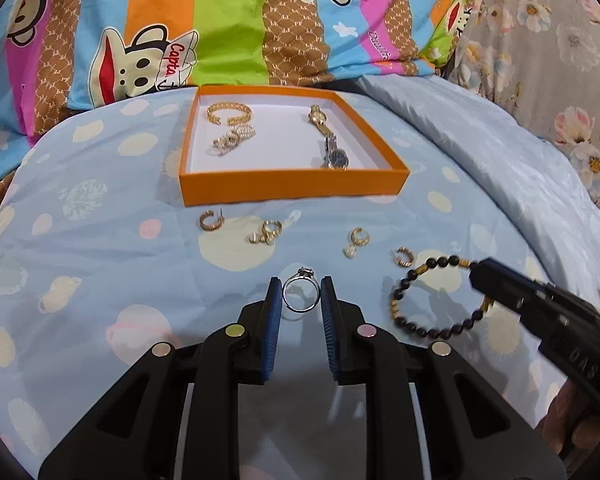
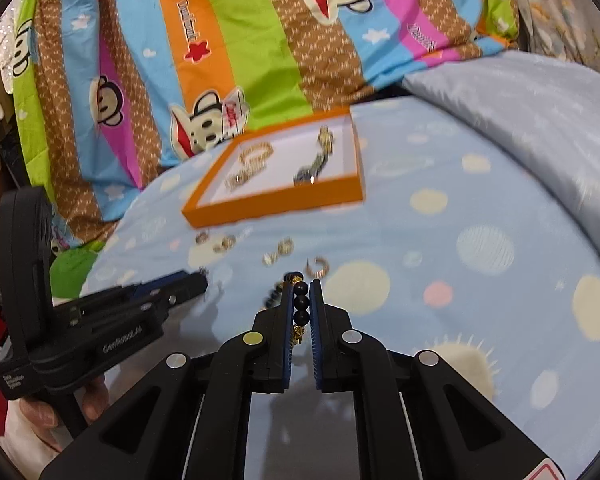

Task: Organize jewelry
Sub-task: 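Carry ring and bracelet over the orange box, lowering the bracelet with right gripper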

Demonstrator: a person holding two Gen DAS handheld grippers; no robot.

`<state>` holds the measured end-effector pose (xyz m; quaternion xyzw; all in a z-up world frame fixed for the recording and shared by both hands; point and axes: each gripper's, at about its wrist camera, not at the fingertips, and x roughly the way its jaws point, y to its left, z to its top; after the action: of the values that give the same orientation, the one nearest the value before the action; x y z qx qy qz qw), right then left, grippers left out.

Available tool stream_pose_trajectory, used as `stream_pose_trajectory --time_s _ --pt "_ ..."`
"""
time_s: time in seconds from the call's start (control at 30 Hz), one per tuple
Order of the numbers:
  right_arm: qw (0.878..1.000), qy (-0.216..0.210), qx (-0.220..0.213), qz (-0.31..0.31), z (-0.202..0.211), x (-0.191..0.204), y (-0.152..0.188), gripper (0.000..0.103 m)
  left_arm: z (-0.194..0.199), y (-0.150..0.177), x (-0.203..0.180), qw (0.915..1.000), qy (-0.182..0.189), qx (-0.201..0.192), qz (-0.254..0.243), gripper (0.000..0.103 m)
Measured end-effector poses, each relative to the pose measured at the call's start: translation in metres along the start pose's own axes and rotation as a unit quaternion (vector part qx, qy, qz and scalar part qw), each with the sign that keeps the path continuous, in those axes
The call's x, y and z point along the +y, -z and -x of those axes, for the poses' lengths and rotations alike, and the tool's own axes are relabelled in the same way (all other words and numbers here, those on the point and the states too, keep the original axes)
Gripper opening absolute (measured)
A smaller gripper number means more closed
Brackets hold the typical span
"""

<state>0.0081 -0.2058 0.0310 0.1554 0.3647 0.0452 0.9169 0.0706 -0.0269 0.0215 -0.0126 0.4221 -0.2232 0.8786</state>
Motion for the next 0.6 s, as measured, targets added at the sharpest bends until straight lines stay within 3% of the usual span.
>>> stream_pose_trajectory --time_s 0.3,0.47,0.6 --pt "0.999 -0.019 -0.039 0.033 -0.016 0.013 -0.078 0.008 0.017 -0.059 0.021 0.9981 -0.035 -0.051 0.0 0.019" --pt "0.998 -0.047 -0.034 0.026 -0.058 0.025 -0.127 0.008 -0.005 -0.093 0.027 0.9974 -0.04 -0.06 0.0 0.019" --pt "0.998 -0.062 -0.013 0.019 -0.098 0.034 -0.148 0.008 -0.033 -0.104 0.029 0.9979 -0.04 -0.051 0.006 0.019"
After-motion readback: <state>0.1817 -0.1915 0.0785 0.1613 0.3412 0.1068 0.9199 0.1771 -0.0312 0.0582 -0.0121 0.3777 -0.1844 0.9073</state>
